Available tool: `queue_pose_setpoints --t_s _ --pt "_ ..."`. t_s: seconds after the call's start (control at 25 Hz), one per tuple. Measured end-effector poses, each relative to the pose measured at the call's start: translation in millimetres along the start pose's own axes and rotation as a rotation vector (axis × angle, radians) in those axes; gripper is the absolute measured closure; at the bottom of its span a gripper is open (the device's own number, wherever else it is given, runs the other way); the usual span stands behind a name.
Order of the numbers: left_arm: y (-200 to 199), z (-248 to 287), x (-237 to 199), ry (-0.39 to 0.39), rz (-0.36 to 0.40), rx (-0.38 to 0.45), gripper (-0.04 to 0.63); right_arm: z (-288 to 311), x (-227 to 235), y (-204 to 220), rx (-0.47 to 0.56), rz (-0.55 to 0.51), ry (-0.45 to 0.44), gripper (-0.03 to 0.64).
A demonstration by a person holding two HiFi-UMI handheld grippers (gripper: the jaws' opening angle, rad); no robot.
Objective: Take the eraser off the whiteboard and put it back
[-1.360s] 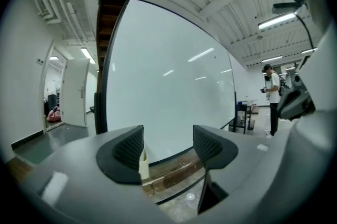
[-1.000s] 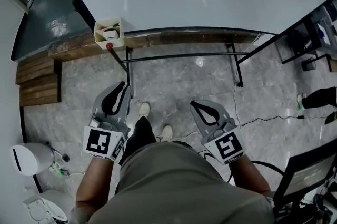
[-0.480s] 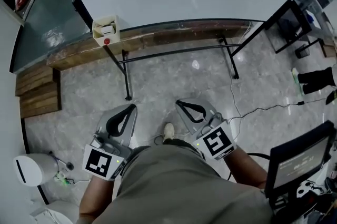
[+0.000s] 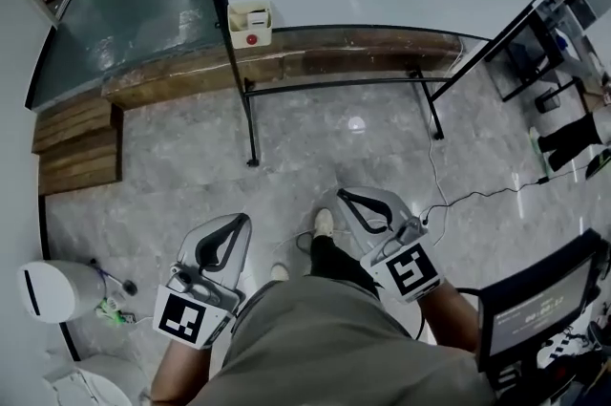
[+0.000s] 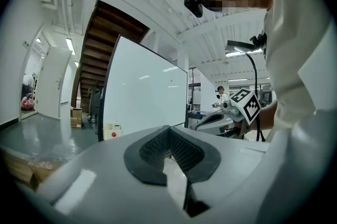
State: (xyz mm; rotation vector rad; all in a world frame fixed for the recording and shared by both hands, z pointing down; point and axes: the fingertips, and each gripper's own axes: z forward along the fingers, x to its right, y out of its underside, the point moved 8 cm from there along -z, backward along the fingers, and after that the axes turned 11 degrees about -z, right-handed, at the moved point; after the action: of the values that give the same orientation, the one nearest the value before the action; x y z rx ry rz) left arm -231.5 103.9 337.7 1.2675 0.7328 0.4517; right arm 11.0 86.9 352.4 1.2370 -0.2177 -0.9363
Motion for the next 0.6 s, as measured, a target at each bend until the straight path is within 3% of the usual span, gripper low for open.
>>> queue_pose_setpoints --t_s 0.2,0.28,0.6 --pt "13.8 -67.3 -7.4 0.032 -0.025 0.072 0.589 -18.4 -69.9 -16.7 -0.044 0.014 0.025 0.614" --pt "18.9 -91.0 -7.1 0.033 -0.022 0.059 0.589 -24.5 -93.3 -24.4 -0.048 0.012 0.020 0.614" --pt "27.9 -137.0 46.3 0.028 -0.004 0.068 0.589 -78.5 -131.8 -39.2 -0.012 -0.034 0.022 0.614"
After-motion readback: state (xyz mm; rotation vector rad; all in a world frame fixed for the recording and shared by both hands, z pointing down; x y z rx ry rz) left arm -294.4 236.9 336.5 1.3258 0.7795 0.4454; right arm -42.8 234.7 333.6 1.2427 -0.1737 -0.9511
